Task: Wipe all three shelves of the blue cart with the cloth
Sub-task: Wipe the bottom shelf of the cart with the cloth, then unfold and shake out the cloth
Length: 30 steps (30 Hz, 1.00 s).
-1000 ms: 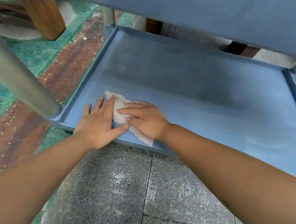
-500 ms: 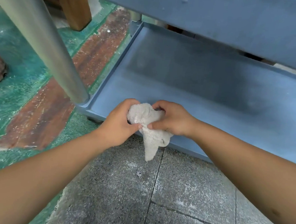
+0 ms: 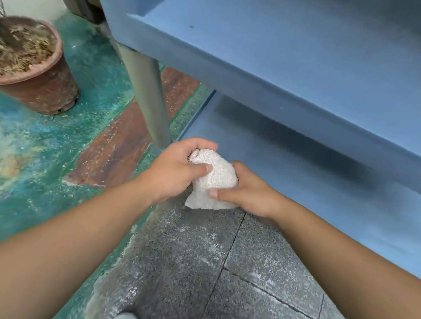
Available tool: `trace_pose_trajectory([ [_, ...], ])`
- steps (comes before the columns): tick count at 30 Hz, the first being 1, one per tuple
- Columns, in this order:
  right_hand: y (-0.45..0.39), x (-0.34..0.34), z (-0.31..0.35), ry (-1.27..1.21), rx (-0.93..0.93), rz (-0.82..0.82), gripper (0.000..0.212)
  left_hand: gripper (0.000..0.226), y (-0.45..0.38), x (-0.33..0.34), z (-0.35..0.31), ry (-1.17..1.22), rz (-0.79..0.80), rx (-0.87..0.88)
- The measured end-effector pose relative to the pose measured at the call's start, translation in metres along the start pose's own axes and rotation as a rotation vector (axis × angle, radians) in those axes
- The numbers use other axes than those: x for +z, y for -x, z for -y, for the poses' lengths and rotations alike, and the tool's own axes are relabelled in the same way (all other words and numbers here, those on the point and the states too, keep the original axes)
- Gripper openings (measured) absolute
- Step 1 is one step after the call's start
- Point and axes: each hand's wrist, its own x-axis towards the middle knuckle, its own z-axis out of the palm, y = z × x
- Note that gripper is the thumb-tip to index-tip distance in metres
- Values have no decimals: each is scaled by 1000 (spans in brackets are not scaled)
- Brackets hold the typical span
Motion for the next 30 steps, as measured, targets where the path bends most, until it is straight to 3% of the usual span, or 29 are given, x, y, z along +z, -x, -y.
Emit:
trace_pose_trajectory([
  [5,73,29,64,-360,66,-58,37,50,66,-1,-81,-49,-25,-7],
  [7,104,36,94,-201,18,-159,37,59,91,-7,-115,-113,-26,-26],
  [10,147,37,140,257,-47,-379,54,58,127,-17,-170,-297,3,25],
  [13,192,34,196,461,-71,-392,54,48,163,-26,-230,-417,38,49],
  [16,234,26,255,497,-62,-304,24,46,190,-33,-295,-457,4,54],
  [20,301,13,350,387,-90,-345,34,33,223,-46,-402,-491,-23,87],
  [25,364,8,442,584,-227,-380,21,24,259,-58,-501,-626,-60,297],
  [28,398,-4,492,487,-302,-414,29,18,275,-69,-555,-642,-93,341],
  [30,415,-11,520,347,-333,-403,31,27,284,-76,-587,-635,-99,374],
])
